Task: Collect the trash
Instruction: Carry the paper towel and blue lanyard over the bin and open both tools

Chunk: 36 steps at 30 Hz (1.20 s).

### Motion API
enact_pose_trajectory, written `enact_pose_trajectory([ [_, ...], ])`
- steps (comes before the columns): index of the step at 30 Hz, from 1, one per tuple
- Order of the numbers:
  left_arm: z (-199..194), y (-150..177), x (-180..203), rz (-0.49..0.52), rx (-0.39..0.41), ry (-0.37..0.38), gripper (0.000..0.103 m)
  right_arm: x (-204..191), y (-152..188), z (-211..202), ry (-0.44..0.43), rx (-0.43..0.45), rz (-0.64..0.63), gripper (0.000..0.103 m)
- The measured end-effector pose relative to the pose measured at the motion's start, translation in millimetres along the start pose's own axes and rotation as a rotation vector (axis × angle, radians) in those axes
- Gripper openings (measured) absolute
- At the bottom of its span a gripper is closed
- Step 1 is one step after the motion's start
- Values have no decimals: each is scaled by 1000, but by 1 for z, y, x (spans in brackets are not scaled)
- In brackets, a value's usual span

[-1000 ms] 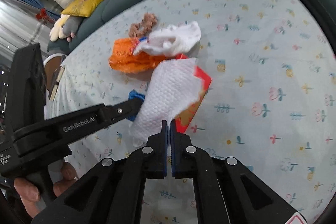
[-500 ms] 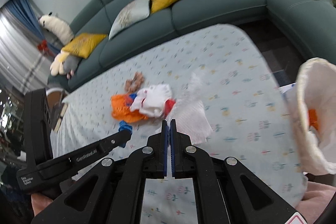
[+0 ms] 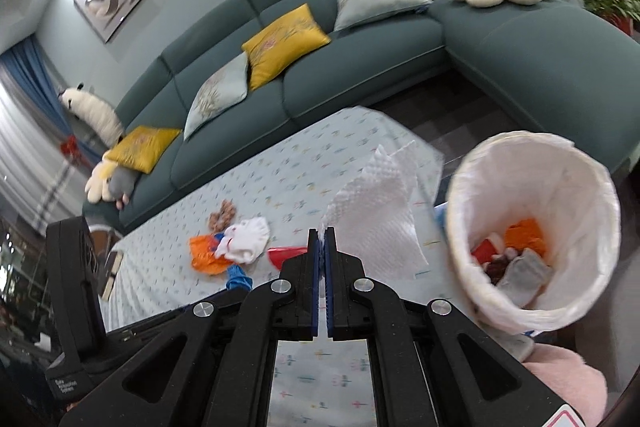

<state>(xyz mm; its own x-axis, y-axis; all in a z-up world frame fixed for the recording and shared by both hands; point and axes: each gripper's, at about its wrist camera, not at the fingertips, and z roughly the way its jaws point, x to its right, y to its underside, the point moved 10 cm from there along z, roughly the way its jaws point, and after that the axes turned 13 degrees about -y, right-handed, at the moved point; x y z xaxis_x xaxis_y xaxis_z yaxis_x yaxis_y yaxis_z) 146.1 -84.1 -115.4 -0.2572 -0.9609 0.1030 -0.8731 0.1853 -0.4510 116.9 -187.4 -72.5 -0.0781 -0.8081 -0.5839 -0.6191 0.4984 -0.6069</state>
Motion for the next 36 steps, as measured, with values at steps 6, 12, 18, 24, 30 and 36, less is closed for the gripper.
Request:
enact_pose_trajectory([
  [6,-3,5,47,80,9,25,15,39,-6,-36,41,51,45,3],
  [12,-3,9,96,166,15,74,15,74,-12,-64,84,96,78,3],
  [18,5,14,142,242,-4,118,15,108,-16,-85,133,124,104,3],
  [24,16,13,178,279,-30,145,15,137,-20,-95,155,134,137,3],
  [30,26,9,202,294,-41,142,17,157,-17,-96,162,134,174,3],
  [36,31,3,209,301,-26,116,46,167,-15,-91,164,122,186,3],
])
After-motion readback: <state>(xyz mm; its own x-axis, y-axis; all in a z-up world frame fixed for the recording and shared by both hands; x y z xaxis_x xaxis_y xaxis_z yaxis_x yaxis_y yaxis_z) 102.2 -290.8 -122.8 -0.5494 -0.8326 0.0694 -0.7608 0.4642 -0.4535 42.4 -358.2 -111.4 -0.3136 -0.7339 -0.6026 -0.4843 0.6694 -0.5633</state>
